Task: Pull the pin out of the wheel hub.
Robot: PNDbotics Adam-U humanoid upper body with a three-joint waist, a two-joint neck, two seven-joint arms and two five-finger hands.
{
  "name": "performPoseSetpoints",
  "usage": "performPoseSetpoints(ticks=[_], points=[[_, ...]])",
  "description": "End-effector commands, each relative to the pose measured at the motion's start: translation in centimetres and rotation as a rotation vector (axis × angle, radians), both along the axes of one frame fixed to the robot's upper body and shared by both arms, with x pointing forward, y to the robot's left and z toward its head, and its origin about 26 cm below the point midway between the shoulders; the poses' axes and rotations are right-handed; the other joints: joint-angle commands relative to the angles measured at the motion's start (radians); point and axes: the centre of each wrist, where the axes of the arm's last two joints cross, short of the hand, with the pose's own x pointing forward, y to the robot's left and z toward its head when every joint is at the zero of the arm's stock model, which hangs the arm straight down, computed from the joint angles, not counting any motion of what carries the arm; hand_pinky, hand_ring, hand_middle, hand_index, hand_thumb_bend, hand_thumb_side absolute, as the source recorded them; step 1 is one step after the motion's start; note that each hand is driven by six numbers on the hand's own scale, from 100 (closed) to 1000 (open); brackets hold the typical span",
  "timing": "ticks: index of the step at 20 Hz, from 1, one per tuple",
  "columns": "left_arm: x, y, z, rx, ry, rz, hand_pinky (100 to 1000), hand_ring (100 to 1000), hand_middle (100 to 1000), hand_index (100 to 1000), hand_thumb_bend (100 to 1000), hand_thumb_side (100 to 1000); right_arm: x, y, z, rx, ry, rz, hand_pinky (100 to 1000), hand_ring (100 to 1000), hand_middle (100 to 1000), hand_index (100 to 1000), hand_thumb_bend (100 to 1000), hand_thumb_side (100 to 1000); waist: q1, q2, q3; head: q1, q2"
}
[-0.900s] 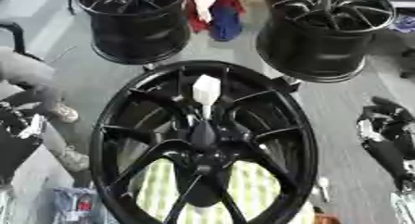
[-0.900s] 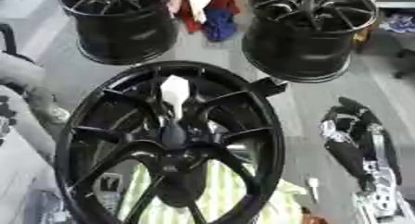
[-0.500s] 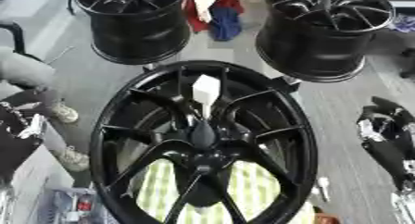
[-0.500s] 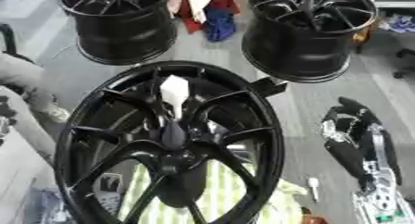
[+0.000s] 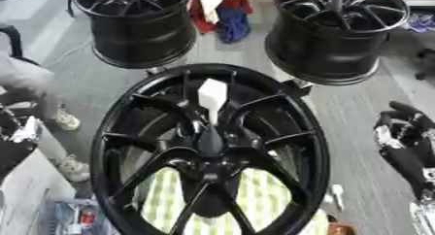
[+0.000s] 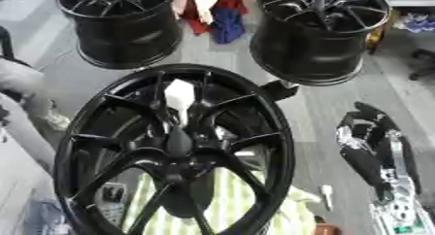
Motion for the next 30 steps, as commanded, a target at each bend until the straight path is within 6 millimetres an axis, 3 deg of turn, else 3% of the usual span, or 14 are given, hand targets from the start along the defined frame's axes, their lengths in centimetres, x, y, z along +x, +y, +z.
performPoseSetpoints(ticks=[1, 8, 14, 22, 30], points=[[-0.2, 1.3, 5.3, 0.190, -0.107, -0.076, 657, 652, 719, 820, 231, 335, 0.2, -0.2, 0.6, -0.023, -0.016, 0.011, 688, 594, 659, 804, 100, 254, 0.006, -0.006, -0.007, -0.003, -0.009], [0.1, 1.3, 13.5, 0.671, -0.140, -0.370, 710, 688, 749, 845, 247, 380, 0.4, -0.1, 0.7, -0.036, -0.014, 0.034, 688, 594, 659, 804, 100, 255, 0.024, -0.004, -0.047, 0.008, -0.009], [1.4, -1.0, 17.0, 1.021, -0.020, -0.689, 754, 726, 777, 862, 286, 355, 0.5, -0.1, 0.8, -0.055, -0.009, 0.057, 688, 594, 659, 804, 100, 254, 0.042, -0.009, -0.085, 0.026, -0.005], [5.1, -4.8, 18.2, 1.283, 0.095, -0.893, 797, 768, 823, 882, 342, 341, 0.4, -0.2, 0.8, -0.069, 0.000, 0.072, 688, 593, 658, 804, 100, 254, 0.050, -0.018, -0.121, 0.039, 0.000], [9.8, -7.6, 16.2, 1.439, 0.099, -0.840, 839, 806, 870, 906, 468, 332, 0.6, 0.2, 0.8, -0.068, 0.002, 0.105, 688, 593, 658, 804, 100, 255, 0.050, -0.015, -0.153, 0.070, -0.001]])
